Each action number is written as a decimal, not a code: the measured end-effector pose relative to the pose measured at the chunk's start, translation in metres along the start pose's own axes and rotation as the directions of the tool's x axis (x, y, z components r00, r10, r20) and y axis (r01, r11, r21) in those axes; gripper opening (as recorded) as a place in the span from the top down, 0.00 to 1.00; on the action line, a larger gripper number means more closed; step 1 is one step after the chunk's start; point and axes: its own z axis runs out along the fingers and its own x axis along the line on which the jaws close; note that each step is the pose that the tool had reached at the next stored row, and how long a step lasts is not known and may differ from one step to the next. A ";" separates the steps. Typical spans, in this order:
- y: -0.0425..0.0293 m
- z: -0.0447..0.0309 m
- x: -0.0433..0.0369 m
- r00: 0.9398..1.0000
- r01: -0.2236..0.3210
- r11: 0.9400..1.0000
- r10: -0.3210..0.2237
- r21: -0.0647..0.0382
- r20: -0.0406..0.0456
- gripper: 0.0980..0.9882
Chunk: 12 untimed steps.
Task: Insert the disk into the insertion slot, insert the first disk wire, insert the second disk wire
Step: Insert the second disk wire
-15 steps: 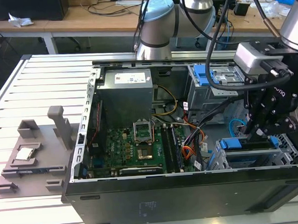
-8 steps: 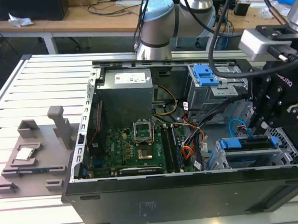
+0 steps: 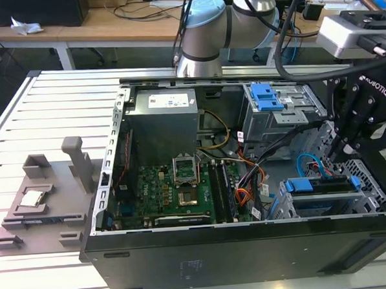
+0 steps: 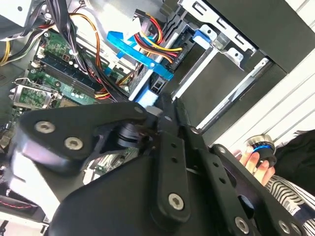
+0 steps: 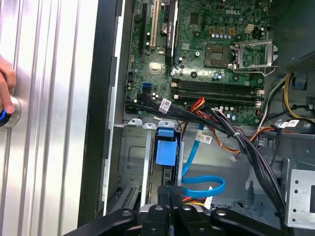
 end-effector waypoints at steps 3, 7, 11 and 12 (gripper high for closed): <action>0.0001 -0.0022 0.0001 1.000 0.000 1.000 0.000 0.000 0.000 0.99; 0.0007 -0.0162 0.0009 1.000 0.000 1.000 0.000 0.000 0.000 0.99; 0.0007 -0.0175 0.0010 1.000 0.000 1.000 0.000 0.000 0.001 0.99; 0.0008 -0.0175 0.0010 1.000 0.000 1.000 0.000 0.000 0.001 0.99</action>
